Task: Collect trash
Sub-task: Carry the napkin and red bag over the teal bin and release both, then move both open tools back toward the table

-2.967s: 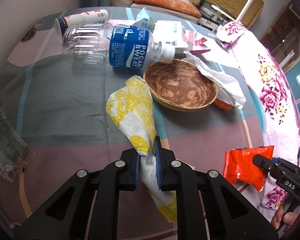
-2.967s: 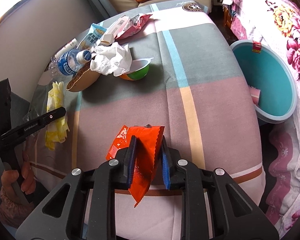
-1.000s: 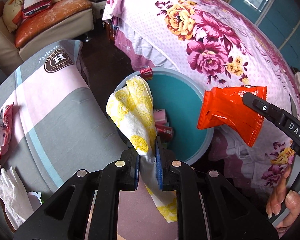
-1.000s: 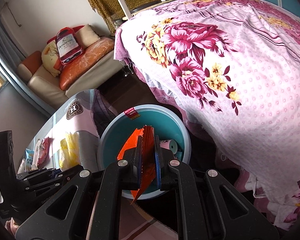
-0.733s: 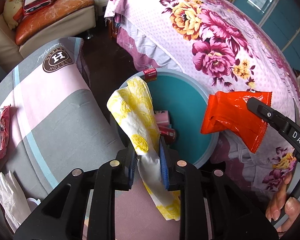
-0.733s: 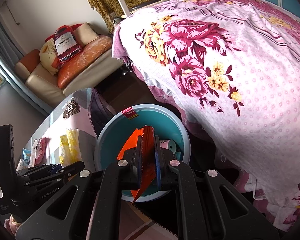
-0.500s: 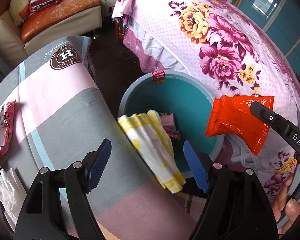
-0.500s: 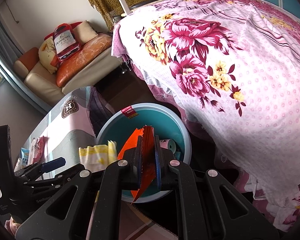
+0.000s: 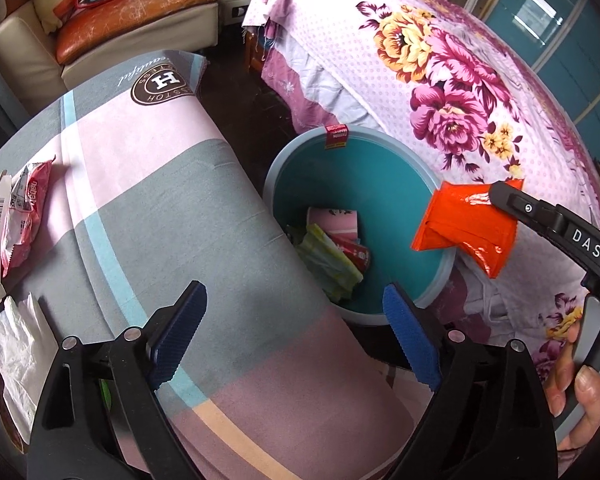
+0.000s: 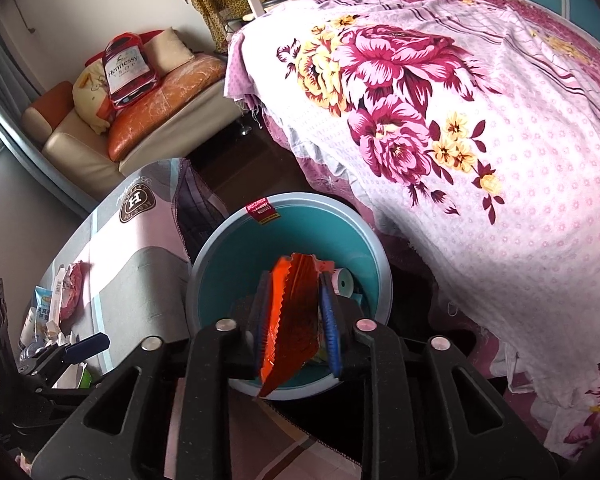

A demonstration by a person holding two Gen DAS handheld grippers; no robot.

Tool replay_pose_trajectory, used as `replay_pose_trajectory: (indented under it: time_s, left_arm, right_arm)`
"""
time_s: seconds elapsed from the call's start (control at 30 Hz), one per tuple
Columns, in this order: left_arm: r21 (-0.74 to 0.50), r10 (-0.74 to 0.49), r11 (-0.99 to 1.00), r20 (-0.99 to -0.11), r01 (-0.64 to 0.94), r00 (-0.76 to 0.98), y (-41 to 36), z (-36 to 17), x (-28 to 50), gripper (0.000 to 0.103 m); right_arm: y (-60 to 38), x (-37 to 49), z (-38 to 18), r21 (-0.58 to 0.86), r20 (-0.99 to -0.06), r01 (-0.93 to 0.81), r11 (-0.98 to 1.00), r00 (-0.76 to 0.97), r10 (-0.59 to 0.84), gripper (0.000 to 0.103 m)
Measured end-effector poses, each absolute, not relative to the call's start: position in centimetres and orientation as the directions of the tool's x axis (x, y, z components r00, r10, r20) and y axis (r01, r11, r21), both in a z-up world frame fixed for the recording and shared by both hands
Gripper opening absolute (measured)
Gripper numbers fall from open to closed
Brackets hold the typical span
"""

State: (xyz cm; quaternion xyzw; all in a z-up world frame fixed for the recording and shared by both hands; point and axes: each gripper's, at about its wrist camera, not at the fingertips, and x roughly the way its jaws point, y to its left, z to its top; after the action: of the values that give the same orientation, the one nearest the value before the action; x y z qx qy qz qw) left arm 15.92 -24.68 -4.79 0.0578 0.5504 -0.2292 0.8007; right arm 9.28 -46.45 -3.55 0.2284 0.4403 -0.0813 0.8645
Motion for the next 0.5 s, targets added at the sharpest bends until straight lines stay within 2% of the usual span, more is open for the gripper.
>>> replay_pose_trajectory:
  time_s: [0.03,0.1,0.17,0.5]
  left_arm:
    - [-0.16,-0.305,0.888,-0.907,0.432,0.29,-24.5,-4.7,15.7,0.091]
    - [-0.158,-0.305,0.887,-0.905,0.433,0.295,-24.2,-4.4,15.4,0.092]
    - [-0.159,-0.307,0.888,-0.903,0.431,0.3,-23.8,-4.2,15.1,0.092]
    - [-0.199,-0.335,0.902,-0.883,0.384,0.329,-20.3,-2.5,13.4,0.094]
  right_arm:
    - [-46.3,9.2,-3.5,0.325,-0.799,0.343,0.881,0.598,0.062,0.06]
    - [-46.0,9.1,-3.3,0.329,-0.798,0.344,0.879,0.6,0.063,0.066]
    - [-45.7,9.0,-3.2,0.327,-0.805,0.348,0.879,0.59,0.066,0.075]
    - [-42.8,7.8,-2.3,0.294,-0.83,0.318,0.901,0.552,0.076,0.079]
